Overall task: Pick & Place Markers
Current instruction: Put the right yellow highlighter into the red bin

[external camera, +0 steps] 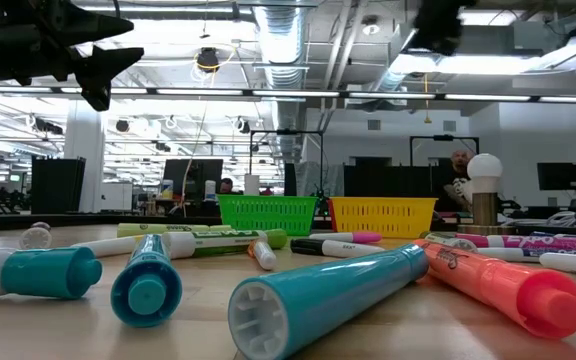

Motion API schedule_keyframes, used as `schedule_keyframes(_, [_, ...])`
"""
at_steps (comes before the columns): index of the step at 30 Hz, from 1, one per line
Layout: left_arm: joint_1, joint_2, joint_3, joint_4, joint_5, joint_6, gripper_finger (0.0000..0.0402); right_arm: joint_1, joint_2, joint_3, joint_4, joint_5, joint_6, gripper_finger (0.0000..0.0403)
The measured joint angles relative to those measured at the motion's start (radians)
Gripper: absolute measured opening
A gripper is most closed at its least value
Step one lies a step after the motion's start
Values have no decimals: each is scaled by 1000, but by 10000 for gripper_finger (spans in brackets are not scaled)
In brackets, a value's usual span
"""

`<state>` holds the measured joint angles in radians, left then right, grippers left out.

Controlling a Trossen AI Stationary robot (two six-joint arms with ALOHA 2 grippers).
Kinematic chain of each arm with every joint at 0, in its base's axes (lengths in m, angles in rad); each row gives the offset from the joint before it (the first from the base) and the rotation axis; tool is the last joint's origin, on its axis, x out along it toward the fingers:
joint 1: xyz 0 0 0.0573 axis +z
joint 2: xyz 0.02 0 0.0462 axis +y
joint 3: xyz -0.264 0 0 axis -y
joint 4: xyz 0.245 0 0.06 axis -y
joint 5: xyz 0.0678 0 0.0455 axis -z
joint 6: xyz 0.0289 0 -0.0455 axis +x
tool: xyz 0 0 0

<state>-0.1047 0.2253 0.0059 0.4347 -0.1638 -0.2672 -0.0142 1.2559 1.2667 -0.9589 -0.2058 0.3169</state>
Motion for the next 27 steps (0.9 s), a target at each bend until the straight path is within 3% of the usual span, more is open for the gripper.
schedule_keyframes(9, [0,5,0,0,0,0,177,234,15,-19,-38,10,393,118])
schedule_keyframes(16, [0,7,0,1,0,0,177,414,28,-75,-34,22,835,118])
schedule_keyframes(27, [0,7,0,1,0,0,177,679,156,-119,-21,24,1349,118])
